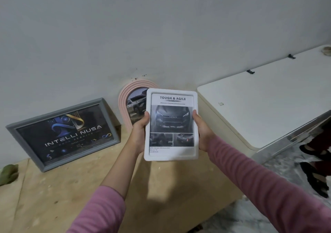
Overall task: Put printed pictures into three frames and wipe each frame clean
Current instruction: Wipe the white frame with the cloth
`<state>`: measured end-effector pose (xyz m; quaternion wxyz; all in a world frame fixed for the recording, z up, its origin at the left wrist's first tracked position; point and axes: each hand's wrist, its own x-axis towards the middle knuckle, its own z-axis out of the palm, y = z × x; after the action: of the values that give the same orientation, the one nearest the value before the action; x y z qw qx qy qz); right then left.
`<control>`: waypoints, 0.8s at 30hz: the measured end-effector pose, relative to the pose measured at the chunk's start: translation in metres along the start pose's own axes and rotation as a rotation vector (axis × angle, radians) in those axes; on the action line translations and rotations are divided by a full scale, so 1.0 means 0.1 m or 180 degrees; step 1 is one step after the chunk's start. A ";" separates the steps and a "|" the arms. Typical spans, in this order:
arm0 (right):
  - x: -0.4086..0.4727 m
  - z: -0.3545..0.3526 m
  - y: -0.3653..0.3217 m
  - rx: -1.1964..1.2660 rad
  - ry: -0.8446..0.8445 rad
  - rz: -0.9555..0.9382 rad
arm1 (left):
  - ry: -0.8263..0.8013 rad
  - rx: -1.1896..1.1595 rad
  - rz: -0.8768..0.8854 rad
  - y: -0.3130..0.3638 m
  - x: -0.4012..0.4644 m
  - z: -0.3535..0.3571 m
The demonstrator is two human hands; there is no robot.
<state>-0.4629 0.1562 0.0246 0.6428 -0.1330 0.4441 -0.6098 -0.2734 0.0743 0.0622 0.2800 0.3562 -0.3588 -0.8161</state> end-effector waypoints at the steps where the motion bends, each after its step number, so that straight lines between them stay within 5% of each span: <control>1: 0.00 -0.06 -0.06 0.0037 -0.0034 0.0030 | 0.0074 0.0128 0.0040 0.01 0.04 0.09; 6: 0.04 -0.16 -0.28 0.0100 -0.0243 -0.0026 | 0.0346 0.0636 0.0023 0.02 0.18 0.28; 12: 0.29 -0.48 -0.32 -0.0017 0.0510 0.0235 | 0.0444 0.1209 0.0084 -0.08 0.29 0.45; 20: 0.37 -0.61 -0.45 0.0495 0.0812 0.0340 | 0.0364 -0.0006 0.0122 -0.36 0.49 0.29; 24: 0.39 -0.63 -0.40 0.1019 0.0750 0.0304 | -0.0140 0.0088 0.0170 -0.46 0.46 0.26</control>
<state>-0.5410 0.1351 0.0015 0.6276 0.0643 0.4194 -0.6528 -0.3301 0.0785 0.0214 0.2887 0.3323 -0.3855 -0.8110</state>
